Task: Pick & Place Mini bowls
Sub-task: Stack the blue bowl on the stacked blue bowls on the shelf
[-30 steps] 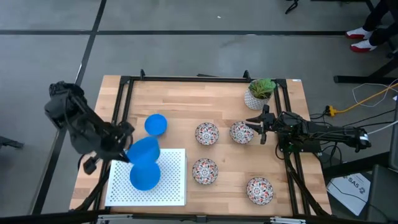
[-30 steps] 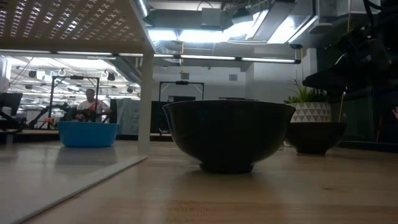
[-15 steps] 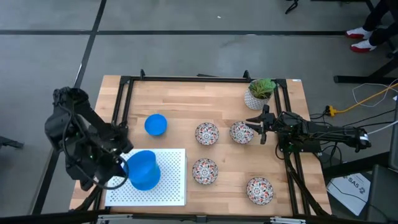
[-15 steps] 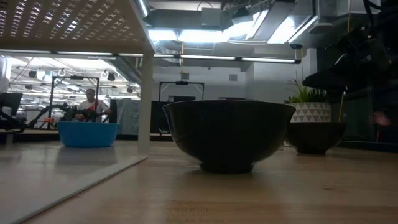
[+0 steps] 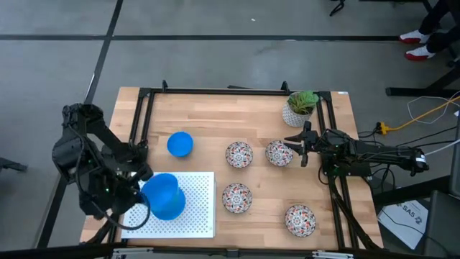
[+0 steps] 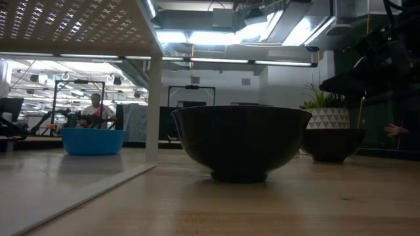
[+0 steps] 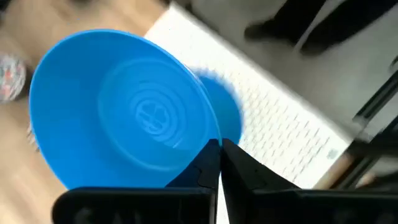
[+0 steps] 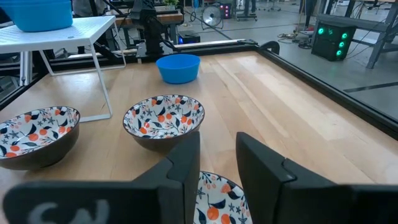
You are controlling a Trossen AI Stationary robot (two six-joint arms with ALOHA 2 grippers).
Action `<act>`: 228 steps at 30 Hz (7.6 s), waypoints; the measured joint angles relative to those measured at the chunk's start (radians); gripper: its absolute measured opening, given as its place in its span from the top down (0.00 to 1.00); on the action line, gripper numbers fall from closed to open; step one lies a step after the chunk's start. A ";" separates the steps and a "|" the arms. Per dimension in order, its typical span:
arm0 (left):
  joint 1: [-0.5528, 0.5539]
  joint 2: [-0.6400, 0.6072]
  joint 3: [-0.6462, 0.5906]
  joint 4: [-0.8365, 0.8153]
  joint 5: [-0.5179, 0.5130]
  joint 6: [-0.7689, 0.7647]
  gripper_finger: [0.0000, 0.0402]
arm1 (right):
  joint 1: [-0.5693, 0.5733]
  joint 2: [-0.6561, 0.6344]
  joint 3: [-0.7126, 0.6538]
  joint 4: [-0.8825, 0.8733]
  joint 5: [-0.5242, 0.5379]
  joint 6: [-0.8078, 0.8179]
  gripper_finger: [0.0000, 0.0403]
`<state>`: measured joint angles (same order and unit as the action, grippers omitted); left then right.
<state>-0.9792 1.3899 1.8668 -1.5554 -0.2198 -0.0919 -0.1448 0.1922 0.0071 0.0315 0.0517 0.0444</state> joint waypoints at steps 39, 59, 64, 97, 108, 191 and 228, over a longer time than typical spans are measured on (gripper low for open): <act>-0.031 0.073 -0.159 -0.017 0.015 0.018 0.99 | 0.000 0.000 0.000 0.000 0.000 0.000 0.74; -0.033 0.104 -0.159 -0.015 0.029 0.136 0.99 | 0.000 0.000 0.000 0.000 0.000 0.000 0.74; -0.033 0.123 -0.159 -0.015 0.015 0.135 0.99 | 0.000 0.000 0.000 0.000 0.000 0.000 0.74; 0.008 0.127 -0.139 -0.016 0.035 0.026 0.69 | 0.000 0.000 0.000 0.000 0.000 0.000 0.74; -0.001 0.127 -0.139 -0.012 0.030 -0.001 0.97 | 0.000 0.000 0.000 0.000 0.000 0.000 0.74; 1.123 -0.137 -0.389 0.336 -0.152 -0.046 0.88 | 0.000 0.000 0.000 0.000 0.000 0.000 0.74; 1.500 -0.140 -0.945 0.460 0.316 0.398 0.68 | 0.000 0.000 0.000 0.000 0.000 0.000 0.74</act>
<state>0.5204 1.2499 0.9221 -1.0958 0.0963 0.3064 -0.1447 0.1924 0.0071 0.0315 0.0513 0.0444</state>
